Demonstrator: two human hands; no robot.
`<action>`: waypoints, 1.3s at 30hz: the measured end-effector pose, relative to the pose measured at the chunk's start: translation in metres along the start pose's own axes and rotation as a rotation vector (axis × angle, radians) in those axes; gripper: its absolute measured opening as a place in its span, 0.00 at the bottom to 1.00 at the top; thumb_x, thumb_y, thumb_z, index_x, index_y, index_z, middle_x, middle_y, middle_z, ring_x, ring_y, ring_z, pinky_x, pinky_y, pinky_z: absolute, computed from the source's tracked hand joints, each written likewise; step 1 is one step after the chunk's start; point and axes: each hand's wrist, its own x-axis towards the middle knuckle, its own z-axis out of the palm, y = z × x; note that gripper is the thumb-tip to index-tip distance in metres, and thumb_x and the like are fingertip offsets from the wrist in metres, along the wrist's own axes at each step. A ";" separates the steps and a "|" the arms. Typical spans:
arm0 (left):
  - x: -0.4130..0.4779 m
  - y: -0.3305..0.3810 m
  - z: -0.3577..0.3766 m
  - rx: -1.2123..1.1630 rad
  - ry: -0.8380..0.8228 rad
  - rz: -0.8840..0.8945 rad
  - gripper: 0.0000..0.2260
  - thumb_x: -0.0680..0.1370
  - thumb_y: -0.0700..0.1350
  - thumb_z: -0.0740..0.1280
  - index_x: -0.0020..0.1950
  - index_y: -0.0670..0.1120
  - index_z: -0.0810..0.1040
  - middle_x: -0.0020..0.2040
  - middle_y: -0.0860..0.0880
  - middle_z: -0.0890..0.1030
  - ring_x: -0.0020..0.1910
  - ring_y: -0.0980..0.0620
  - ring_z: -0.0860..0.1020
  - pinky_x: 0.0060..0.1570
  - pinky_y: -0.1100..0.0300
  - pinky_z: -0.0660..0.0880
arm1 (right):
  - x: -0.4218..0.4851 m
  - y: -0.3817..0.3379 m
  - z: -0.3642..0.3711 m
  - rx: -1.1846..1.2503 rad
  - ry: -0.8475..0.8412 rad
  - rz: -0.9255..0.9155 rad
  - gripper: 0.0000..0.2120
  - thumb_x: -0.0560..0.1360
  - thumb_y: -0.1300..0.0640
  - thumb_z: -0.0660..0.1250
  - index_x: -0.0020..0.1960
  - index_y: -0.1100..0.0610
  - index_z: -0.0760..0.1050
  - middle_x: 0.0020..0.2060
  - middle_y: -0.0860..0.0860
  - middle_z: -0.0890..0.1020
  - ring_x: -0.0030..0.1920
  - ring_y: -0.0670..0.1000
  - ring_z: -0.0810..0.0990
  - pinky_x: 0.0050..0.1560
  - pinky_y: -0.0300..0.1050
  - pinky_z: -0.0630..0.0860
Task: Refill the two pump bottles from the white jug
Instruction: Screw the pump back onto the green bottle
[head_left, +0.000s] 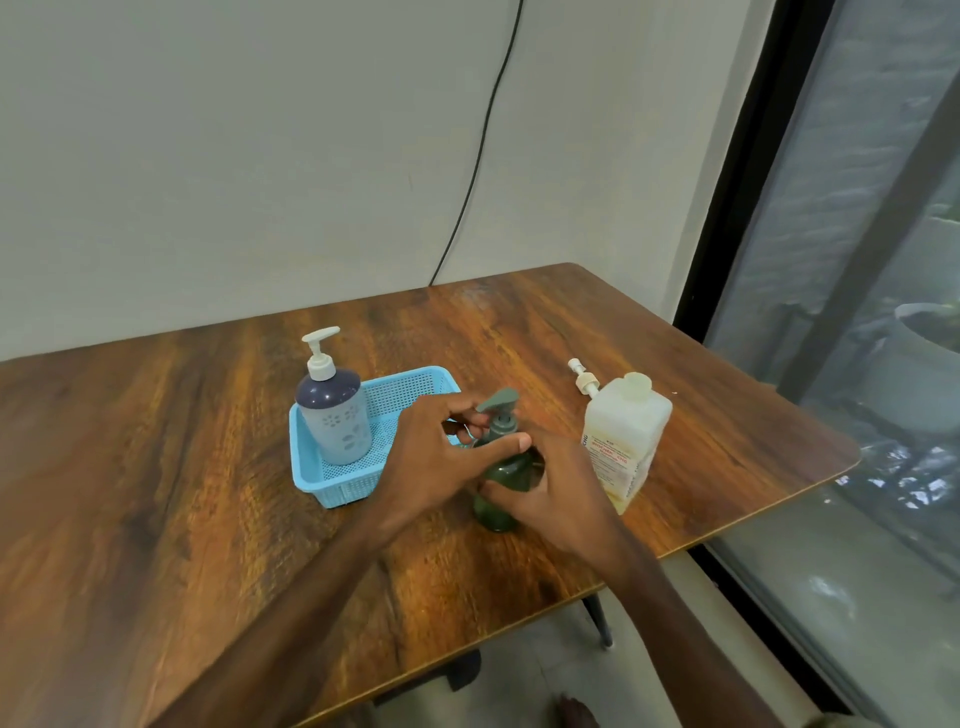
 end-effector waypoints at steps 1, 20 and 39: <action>0.000 -0.001 -0.002 -0.003 -0.023 0.006 0.12 0.71 0.54 0.81 0.52 0.56 0.86 0.47 0.61 0.87 0.50 0.61 0.84 0.56 0.54 0.82 | 0.000 -0.001 -0.002 0.000 -0.011 -0.010 0.29 0.71 0.46 0.78 0.70 0.46 0.73 0.58 0.36 0.79 0.51 0.35 0.77 0.47 0.26 0.74; -0.016 -0.006 0.026 -0.226 0.037 0.014 0.17 0.75 0.50 0.77 0.64 0.53 0.83 0.62 0.56 0.85 0.65 0.54 0.80 0.66 0.44 0.78 | 0.000 0.003 0.000 0.066 -0.008 -0.048 0.26 0.71 0.53 0.78 0.67 0.48 0.75 0.54 0.32 0.78 0.53 0.38 0.80 0.48 0.27 0.77; -0.006 -0.004 0.006 -0.066 0.041 0.047 0.16 0.71 0.50 0.75 0.58 0.57 0.86 0.53 0.62 0.87 0.57 0.59 0.83 0.60 0.45 0.79 | 0.000 0.004 0.003 0.051 0.020 -0.071 0.28 0.71 0.48 0.78 0.69 0.50 0.75 0.59 0.41 0.82 0.56 0.41 0.81 0.52 0.33 0.78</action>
